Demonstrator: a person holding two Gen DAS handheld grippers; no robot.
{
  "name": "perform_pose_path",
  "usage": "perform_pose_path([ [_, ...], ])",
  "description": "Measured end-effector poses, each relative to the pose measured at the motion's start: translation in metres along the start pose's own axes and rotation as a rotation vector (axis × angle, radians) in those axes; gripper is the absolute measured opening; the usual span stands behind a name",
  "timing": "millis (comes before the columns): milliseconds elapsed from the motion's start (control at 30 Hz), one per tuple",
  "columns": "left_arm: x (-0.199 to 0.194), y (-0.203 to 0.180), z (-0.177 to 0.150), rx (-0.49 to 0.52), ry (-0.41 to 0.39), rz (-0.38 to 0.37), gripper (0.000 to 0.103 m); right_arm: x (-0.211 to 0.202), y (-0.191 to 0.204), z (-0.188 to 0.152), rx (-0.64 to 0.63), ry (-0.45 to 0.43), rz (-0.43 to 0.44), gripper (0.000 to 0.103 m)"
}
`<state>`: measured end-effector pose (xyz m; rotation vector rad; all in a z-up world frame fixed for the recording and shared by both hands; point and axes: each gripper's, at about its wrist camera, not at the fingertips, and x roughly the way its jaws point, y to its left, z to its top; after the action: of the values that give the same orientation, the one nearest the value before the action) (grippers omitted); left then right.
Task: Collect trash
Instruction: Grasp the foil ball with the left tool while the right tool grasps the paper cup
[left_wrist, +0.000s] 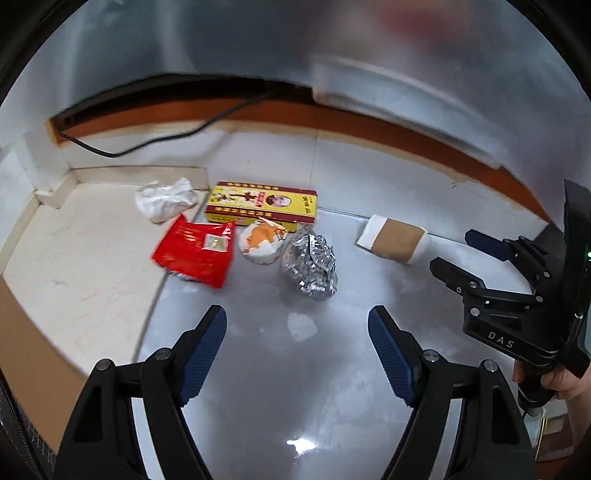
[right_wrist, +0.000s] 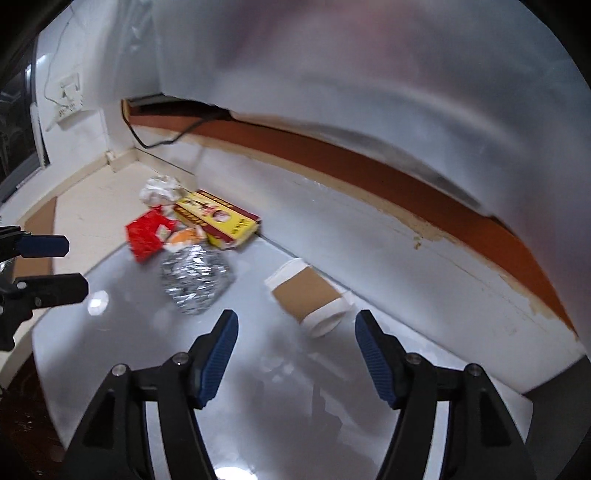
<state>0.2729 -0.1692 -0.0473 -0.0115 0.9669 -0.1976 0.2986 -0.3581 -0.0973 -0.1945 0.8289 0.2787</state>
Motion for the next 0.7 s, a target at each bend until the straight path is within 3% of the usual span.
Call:
perform_pose_path([
  [300, 0.069, -0.003, 0.024, -0.065, 0.077, 0.005, 0.077, 0.057, -0.011, 0.005, -0.062, 0.055, -0.042, 0.069],
  [700, 0.115, 0.002, 0.029, -0.141, 0.149, 0.005, 0.077, 0.098, -0.002, 0.006, -0.155, 0.118, -0.041, 0.069],
])
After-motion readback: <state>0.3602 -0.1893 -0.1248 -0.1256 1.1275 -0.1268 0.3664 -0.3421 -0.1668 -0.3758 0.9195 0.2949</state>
